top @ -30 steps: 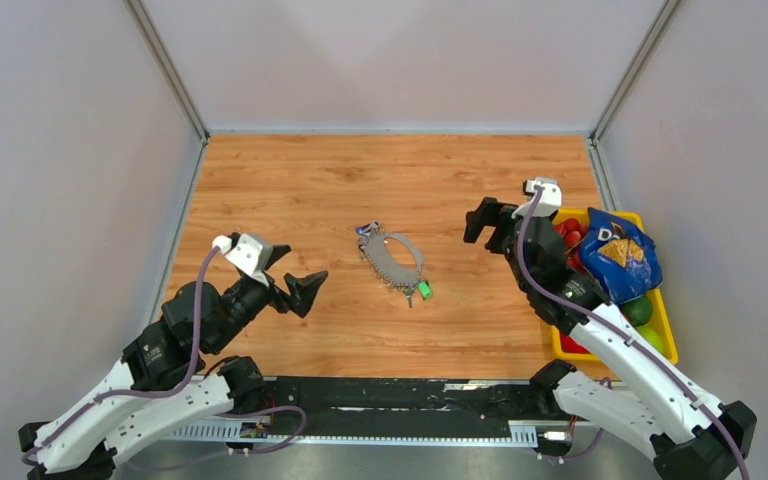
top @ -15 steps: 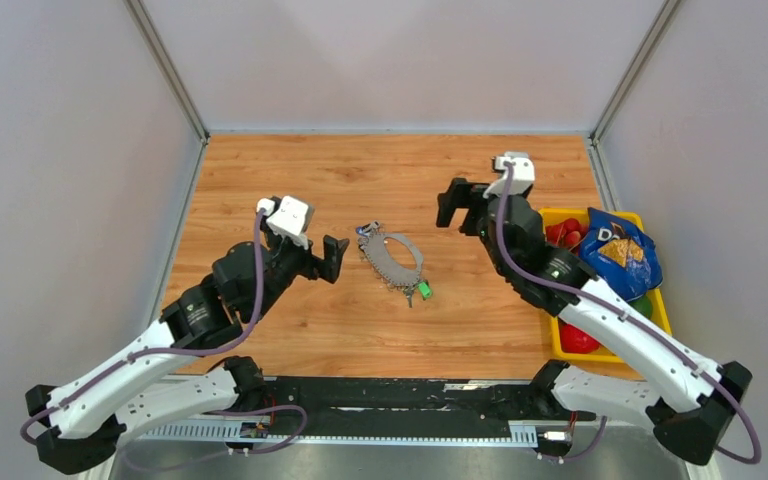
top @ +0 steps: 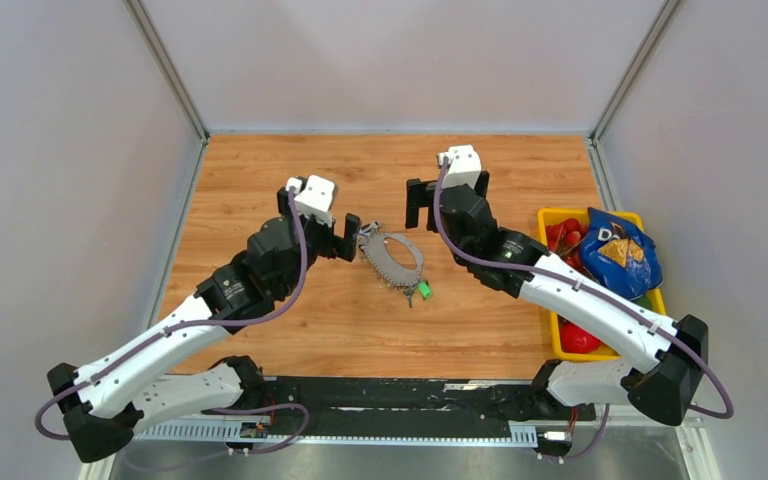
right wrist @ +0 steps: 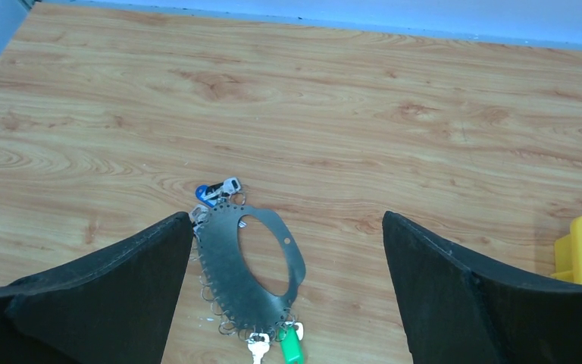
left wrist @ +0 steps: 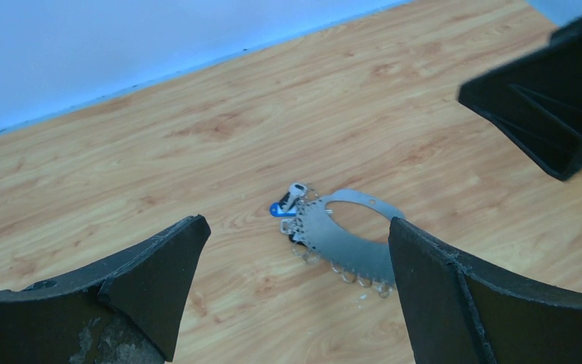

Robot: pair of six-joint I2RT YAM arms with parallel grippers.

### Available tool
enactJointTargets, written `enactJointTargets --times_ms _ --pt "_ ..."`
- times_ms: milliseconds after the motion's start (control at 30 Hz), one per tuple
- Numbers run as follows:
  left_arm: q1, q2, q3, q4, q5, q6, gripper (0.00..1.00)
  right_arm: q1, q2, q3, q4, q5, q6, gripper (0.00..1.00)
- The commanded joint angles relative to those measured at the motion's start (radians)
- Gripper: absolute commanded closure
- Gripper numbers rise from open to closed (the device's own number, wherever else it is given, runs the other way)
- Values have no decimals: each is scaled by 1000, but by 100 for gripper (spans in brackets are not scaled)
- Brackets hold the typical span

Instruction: Put the keys on the keyring

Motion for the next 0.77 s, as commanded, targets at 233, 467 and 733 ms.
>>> enactJointTargets --times_ms 233,467,733 --pt "237 -41 -56 127 169 -63 0 0 -4 12 33 117 -45 0" --pt "244 -49 -49 115 216 -83 0 0 -25 7 13 191 -29 0" --pt "244 -88 -50 104 261 -81 0 -4 -39 39 -67 151 -10 0"
